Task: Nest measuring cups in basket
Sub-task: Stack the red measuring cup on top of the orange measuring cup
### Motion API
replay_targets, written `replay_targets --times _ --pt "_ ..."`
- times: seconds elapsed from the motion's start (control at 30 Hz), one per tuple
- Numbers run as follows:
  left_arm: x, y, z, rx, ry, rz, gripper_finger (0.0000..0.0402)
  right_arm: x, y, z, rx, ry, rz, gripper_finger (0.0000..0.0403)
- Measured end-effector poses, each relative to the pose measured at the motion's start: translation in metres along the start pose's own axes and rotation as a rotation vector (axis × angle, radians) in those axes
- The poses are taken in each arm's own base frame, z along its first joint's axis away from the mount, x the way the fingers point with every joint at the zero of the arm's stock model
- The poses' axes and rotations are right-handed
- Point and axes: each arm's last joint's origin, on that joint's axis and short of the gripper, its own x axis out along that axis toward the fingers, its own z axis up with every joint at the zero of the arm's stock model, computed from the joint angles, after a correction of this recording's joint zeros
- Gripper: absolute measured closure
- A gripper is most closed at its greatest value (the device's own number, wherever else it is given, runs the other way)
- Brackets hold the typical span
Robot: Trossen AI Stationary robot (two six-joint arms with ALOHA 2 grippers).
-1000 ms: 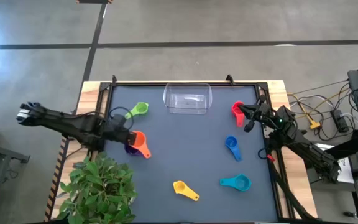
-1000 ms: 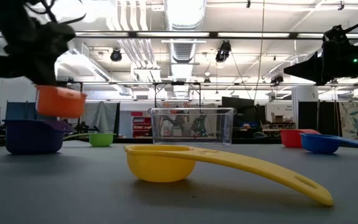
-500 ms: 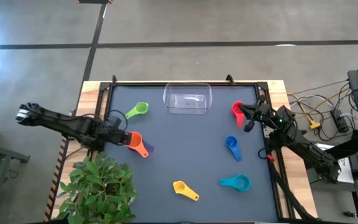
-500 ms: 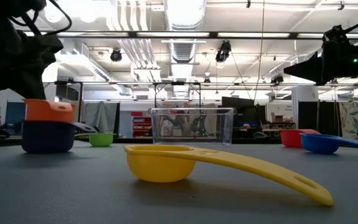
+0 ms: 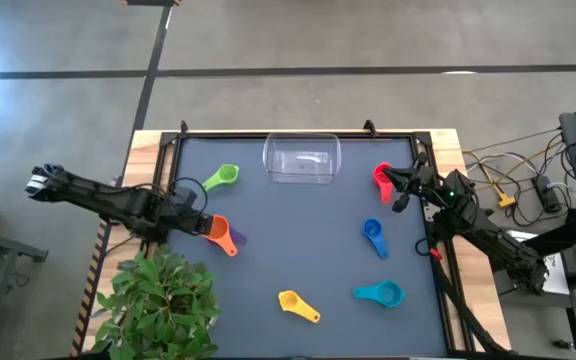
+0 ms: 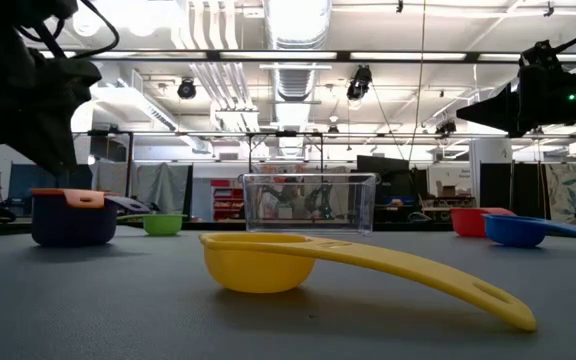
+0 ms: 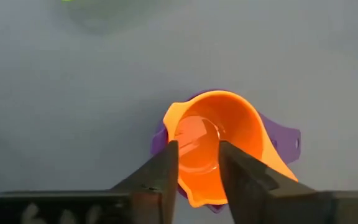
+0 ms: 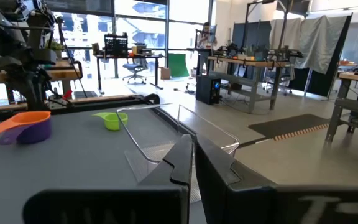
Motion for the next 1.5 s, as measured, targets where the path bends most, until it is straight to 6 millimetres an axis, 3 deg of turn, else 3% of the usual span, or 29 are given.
replay_targets --times 0.2,0.37,0.5,0.8,1.0,1.2,1.5 --pt "-0.019 -0.009 0.01 0.082 -0.085 -0.071 0.0251 0.0 0.0 0.0 0.0 0.0 0.0 0.0394" --pt "-0.043 -0.03 0.026 0.243 -0.343 -0.129 0.0246 0.0 0.0 0.0 0.0 0.0 0.0 0.0394" --pt "-0.048 -0.046 0.033 0.367 -0.493 -0.198 0.0251 0.0 0.0 0.0 0.0 0.0 0.0 0.0394" --pt "-0.036 -0.07 0.031 0.534 -0.705 -0.447 0.0269 0.0 0.0 0.0 0.0 0.0 0.0 0.0394" --pt "-0.02 -0.072 0.024 0.564 -0.819 -0.589 0.0276 0.0 0.0 0.002 -0.005 -0.017 0.0 0.0394" --pt "-0.004 -0.071 0.019 0.563 -0.845 -0.608 0.0277 0.0 0.0 0.009 0.003 -0.088 -0.001 0.0394" --pt "0.003 -0.081 0.017 0.581 -0.829 -0.601 0.0277 -0.001 0.0 0.018 0.413 -0.185 0.031 0.0394"
